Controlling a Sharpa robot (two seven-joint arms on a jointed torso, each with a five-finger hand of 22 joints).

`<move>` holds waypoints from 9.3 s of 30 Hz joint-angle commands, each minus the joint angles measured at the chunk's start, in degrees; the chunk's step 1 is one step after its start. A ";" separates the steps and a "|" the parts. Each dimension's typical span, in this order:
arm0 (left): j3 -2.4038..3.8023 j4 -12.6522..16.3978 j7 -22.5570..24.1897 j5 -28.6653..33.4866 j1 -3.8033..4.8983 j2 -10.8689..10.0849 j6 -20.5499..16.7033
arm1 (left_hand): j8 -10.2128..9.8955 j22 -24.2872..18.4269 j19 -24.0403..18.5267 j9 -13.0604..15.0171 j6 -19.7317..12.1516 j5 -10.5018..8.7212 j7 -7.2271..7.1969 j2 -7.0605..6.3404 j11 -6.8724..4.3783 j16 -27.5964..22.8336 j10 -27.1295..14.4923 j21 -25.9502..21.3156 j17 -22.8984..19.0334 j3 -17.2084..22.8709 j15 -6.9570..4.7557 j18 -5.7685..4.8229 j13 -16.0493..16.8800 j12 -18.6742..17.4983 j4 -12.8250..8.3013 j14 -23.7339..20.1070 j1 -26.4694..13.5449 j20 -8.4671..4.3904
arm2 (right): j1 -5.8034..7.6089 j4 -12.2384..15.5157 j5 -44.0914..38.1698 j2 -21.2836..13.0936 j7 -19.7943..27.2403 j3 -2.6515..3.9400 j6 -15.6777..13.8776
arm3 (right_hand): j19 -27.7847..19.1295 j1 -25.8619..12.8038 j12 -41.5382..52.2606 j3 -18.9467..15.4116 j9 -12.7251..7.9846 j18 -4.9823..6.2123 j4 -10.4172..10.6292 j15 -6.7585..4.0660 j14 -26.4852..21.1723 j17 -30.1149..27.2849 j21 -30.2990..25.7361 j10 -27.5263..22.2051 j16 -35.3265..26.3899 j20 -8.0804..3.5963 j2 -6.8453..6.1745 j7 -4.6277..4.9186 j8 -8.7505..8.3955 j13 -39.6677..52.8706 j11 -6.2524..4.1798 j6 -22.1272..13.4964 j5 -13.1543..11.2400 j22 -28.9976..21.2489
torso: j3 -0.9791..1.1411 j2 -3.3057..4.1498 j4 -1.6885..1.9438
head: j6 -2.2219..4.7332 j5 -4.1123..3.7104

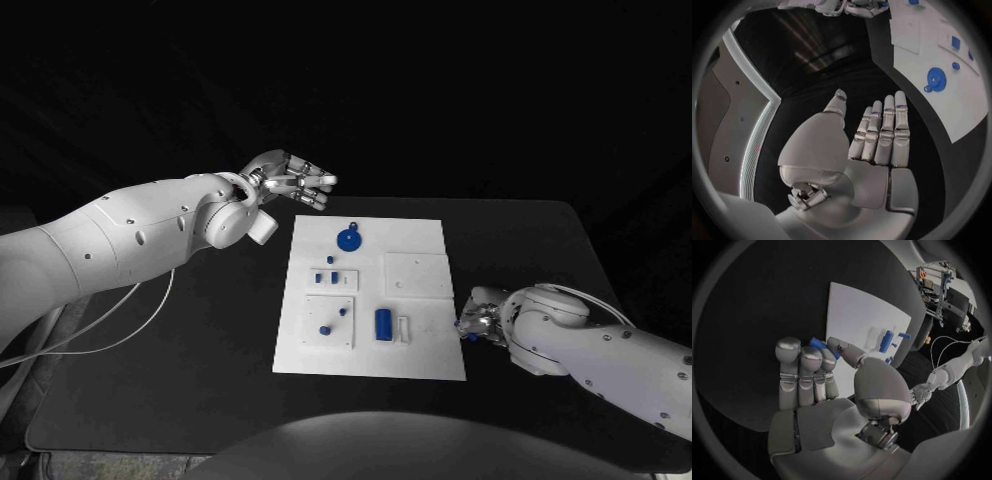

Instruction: Assemble the parts on the task board

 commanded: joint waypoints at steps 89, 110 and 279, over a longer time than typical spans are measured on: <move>-0.03 0.43 -2.27 -1.28 0.04 0.32 2.89 | 0.03 -0.20 -0.04 0.01 -0.62 -0.23 0.36 0.20 0.30 -0.19 -0.67 0.31 -0.04 -0.16 0.21 0.51 0.07 0.00 0.71 -0.23 -0.72 0.24 | 1.46 -3.91 3.42 11.12 -0.41 -3.29 0.66 | 3.29 -0.47 -5.70 -27.65 -19.73 -0.43 5.88 -0.78 0.51 -1.16 -2.09 0.81 -3.17 -0.46 5.50 -2.81 0.44 -1.11 -0.86 7.91 -20.08 -0.57 | 0.05 0.04 0.04 | 0.01 0.95; -0.06 0.44 -2.49 -1.35 0.05 0.35 2.90 | 0.03 -0.21 -0.04 0.01 -0.72 -0.23 0.53 0.22 0.33 -0.19 -0.67 0.32 -0.04 -0.21 0.21 0.51 0.07 0.00 0.78 -0.21 -0.81 0.24 | 1.40 -4.81 3.81 11.71 0.32 -3.32 1.77 | 3.27 -3.50 -5.89 -29.23 -19.71 -0.42 7.09 -0.73 0.52 -1.10 -2.01 0.80 -3.35 -0.43 4.36 -2.64 0.43 -1.09 -0.75 7.97 -20.08 -0.60 | 0.06 0.03 0.04 | 0.01 1.08; -1.21 -0.01 -5.07 -2.94 0.04 -0.24 4.25 | 0.04 -0.32 -0.06 0.02 -0.66 -0.22 0.47 0.57 0.33 -0.19 -0.72 0.32 -0.05 -0.43 0.23 0.52 0.07 0.00 0.32 -0.26 -0.62 0.26 | -0.65 -0.16 5.48 6.02 4.70 -2.18 -0.61 | 3.31 -2.86 -4.57 -23.19 -17.26 -0.54 7.16 -0.79 0.53 -1.09 -1.26 1.19 -2.99 -0.43 1.06 -3.22 0.42 -1.17 -1.08 8.97 -20.05 -0.41 | 0.04 0.03 0.05 | 0.01 1.08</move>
